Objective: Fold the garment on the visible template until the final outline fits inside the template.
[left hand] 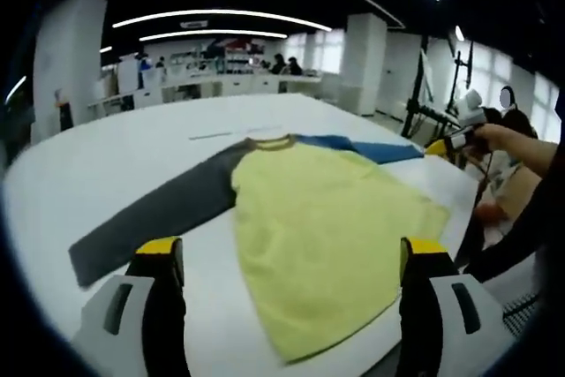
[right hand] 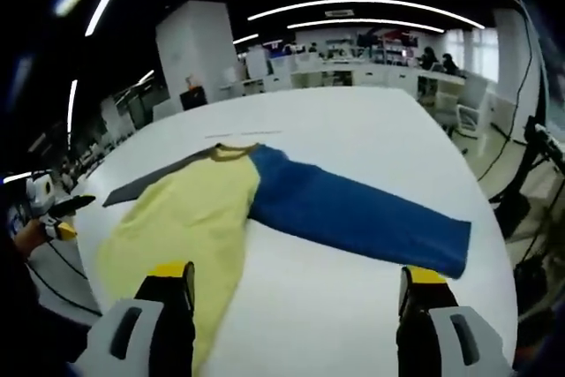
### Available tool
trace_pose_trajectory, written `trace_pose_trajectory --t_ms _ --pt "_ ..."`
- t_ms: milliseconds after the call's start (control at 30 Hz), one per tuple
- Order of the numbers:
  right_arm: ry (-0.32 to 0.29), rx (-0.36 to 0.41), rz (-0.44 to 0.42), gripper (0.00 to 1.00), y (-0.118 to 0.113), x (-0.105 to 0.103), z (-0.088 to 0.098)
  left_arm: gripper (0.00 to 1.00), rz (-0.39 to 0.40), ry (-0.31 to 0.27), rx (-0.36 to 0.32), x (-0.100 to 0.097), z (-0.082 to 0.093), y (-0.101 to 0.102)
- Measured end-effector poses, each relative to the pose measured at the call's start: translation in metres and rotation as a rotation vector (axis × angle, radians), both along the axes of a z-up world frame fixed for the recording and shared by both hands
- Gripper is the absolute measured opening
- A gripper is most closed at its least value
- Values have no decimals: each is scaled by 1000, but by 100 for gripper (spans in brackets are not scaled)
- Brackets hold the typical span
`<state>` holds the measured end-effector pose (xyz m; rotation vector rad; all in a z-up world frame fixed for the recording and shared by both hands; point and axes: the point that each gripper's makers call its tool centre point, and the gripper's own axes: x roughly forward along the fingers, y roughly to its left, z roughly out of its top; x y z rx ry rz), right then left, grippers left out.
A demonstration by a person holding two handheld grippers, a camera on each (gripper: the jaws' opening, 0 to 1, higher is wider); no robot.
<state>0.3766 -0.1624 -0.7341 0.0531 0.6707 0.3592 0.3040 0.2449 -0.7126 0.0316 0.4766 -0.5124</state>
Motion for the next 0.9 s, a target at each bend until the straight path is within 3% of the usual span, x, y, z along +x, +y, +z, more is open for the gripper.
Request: trace_pose_trajectory --t_ms 133,267,567,900 --pt "-54 13 -91 88 -24 17 3 99 2 -5 -4 1 1 0" --pt "-49 20 -132 82 -41 25 1 99 8 -4 6 1 0 2" --pt "-43 -42 -224 71 -83 41 -16 95 36 -24 1 3 4 7" --pt "-36 -111 -321 46 -110 40 -34 92 59 -25 -5 0 3 11"
